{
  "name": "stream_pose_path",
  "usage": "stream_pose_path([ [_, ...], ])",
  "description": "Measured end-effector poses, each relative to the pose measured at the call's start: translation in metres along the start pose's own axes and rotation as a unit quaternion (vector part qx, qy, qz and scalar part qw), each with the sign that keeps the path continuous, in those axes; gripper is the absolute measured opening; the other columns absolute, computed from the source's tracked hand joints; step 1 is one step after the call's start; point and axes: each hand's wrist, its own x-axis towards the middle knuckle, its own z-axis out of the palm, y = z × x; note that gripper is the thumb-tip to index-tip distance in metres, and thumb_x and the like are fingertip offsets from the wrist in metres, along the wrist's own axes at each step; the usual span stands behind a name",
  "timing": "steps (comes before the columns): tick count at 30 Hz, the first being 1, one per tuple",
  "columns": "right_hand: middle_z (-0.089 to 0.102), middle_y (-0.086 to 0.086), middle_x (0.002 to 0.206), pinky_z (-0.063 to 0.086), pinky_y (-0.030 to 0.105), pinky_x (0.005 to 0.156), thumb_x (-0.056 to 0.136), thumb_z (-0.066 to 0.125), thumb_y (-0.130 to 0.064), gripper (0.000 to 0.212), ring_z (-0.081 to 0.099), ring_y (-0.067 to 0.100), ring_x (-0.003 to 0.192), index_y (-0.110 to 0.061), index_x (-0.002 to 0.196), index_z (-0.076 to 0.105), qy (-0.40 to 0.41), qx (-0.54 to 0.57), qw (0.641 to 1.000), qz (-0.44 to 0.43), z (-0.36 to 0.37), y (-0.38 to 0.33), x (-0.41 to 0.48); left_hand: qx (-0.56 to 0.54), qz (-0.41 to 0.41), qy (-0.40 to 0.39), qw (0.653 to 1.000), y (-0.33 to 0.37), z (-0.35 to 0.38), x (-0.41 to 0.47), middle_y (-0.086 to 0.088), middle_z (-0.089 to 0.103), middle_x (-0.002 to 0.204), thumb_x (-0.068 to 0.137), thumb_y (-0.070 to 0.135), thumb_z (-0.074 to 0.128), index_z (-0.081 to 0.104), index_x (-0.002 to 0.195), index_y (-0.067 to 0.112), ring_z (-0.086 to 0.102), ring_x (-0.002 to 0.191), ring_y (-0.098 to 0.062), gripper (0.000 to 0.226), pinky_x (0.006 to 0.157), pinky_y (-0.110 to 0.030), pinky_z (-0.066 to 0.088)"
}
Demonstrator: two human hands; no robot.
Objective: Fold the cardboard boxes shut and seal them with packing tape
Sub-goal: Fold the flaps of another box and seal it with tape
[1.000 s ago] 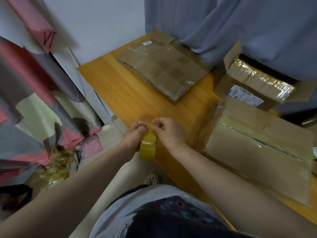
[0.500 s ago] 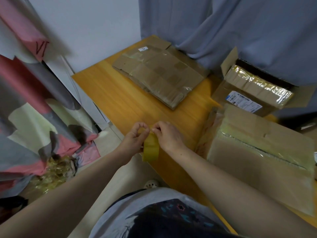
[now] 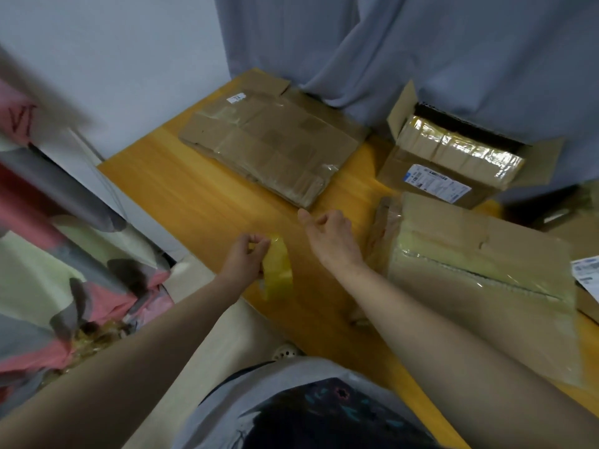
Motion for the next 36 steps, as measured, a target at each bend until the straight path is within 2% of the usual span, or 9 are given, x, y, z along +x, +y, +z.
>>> stream_pose_path([
  [3, 0.055, 0.003, 0.108, 0.046, 0.037, 0.079, 0.095, 0.043, -0.050, 0.028, 0.055, 0.019, 0.093, -0.022, 0.097, 0.048, 0.056, 0.025, 0.998, -0.016, -0.019, 0.008, 0.005, 0.204, 0.059, 0.006, 0.977, 0.006, -0.004, 0.023, -0.009, 0.055, 0.080, 0.095, 0.031, 0.056, 0.044, 0.121, 0.022, 0.048, 0.055, -0.018, 0.030, 0.049, -0.030, 0.040],
  [8, 0.057, -0.011, 0.087, 0.047, 0.027, 0.077, 0.096, 0.051, -0.029, 0.008, 0.056, 0.010, 0.083, -0.023, 0.090, 0.052, 0.166, 0.089, 0.981, -0.043, -0.050, 0.024, 0.002, 0.530, 0.114, 0.004, 0.840, 0.011, 0.010, 0.052, -0.006, 0.055, 0.068, 0.094, 0.037, 0.055, -0.001, 0.151, 0.032, 0.052, 0.053, -0.020, 0.080, 0.041, -0.029, 0.038],
  [12, 0.055, -0.016, 0.081, 0.044, 0.023, 0.073, 0.095, 0.051, -0.016, 0.008, 0.054, 0.008, 0.079, -0.022, 0.090, 0.054, 0.251, 0.115, 0.961, -0.028, -0.079, 0.053, -0.006, 0.530, 0.067, -0.041, 0.844, 0.016, 0.042, 0.052, -0.014, 0.062, 0.112, 0.099, 0.037, 0.044, -0.004, 0.153, 0.016, 0.061, 0.099, -0.028, 0.075, 0.081, -0.044, 0.051],
  [15, 0.062, -0.003, 0.097, 0.041, 0.023, 0.084, 0.095, 0.049, -0.010, 0.013, 0.057, 0.017, 0.095, -0.016, 0.100, 0.059, 0.300, 0.098, 0.949, -0.001, -0.098, 0.080, -0.011, 0.487, 0.219, -0.079, 0.842, 0.030, 0.075, 0.023, -0.013, 0.026, 0.155, 0.103, 0.035, 0.028, 0.018, 0.151, 0.013, 0.024, 0.143, -0.028, 0.054, 0.115, -0.043, 0.022],
  [17, 0.061, 0.008, 0.112, 0.037, 0.024, 0.093, 0.095, 0.046, -0.006, 0.021, 0.055, 0.024, 0.109, -0.009, 0.110, 0.061, 0.315, 0.046, 0.948, 0.019, -0.107, 0.099, -0.015, 0.403, 0.382, -0.099, 0.826, 0.042, 0.100, -0.004, -0.011, 0.031, 0.153, 0.100, 0.029, 0.024, 0.032, 0.147, 0.009, 0.023, 0.144, -0.025, 0.051, 0.117, -0.033, 0.010],
  [20, 0.053, 0.017, 0.130, 0.029, 0.027, 0.106, 0.095, 0.041, -0.001, 0.035, 0.045, 0.029, 0.124, -0.002, 0.126, 0.055, 0.281, -0.075, 0.957, 0.012, -0.107, 0.120, -0.021, 0.411, 0.477, -0.142, 0.764, 0.053, 0.135, -0.037, -0.006, 0.025, 0.156, 0.100, 0.026, 0.020, 0.029, 0.148, 0.009, 0.015, 0.146, -0.018, 0.052, 0.115, -0.024, -0.004],
  [27, 0.024, 0.018, 0.154, 0.011, 0.035, 0.120, 0.095, 0.036, 0.004, 0.051, 0.018, 0.029, 0.145, 0.001, 0.146, 0.029, 0.196, -0.204, 0.959, -0.024, -0.095, 0.139, -0.025, 0.595, 0.402, -0.145, 0.680, 0.081, 0.191, 0.005, -0.011, -0.002, 0.160, 0.104, 0.029, 0.012, 0.001, 0.151, 0.006, -0.004, 0.147, -0.020, 0.054, 0.117, -0.033, -0.008],
  [32, 0.019, 0.015, 0.156, -0.001, 0.025, 0.115, 0.091, 0.042, 0.005, 0.059, 0.013, 0.027, 0.146, -0.001, 0.147, 0.026, 0.199, -0.208, 0.957, -0.031, -0.095, 0.140, -0.026, 0.599, 0.333, -0.149, 0.713, 0.116, 0.220, 0.044, -0.018, 0.024, 0.153, 0.104, 0.033, 0.020, 0.014, 0.150, 0.003, 0.021, 0.143, -0.029, 0.056, 0.119, -0.040, 0.012],
  [36, 0.020, 0.014, 0.156, -0.005, 0.020, 0.112, 0.092, 0.041, 0.003, 0.057, 0.013, 0.025, 0.146, -0.003, 0.147, 0.028, 0.205, -0.198, 0.958, -0.033, -0.099, 0.139, -0.027, 0.561, 0.308, -0.158, 0.752, 0.122, 0.226, 0.053, -0.017, 0.050, 0.126, 0.103, 0.036, 0.025, 0.045, 0.129, 0.005, 0.048, 0.115, -0.029, 0.045, 0.097, -0.038, 0.039],
])
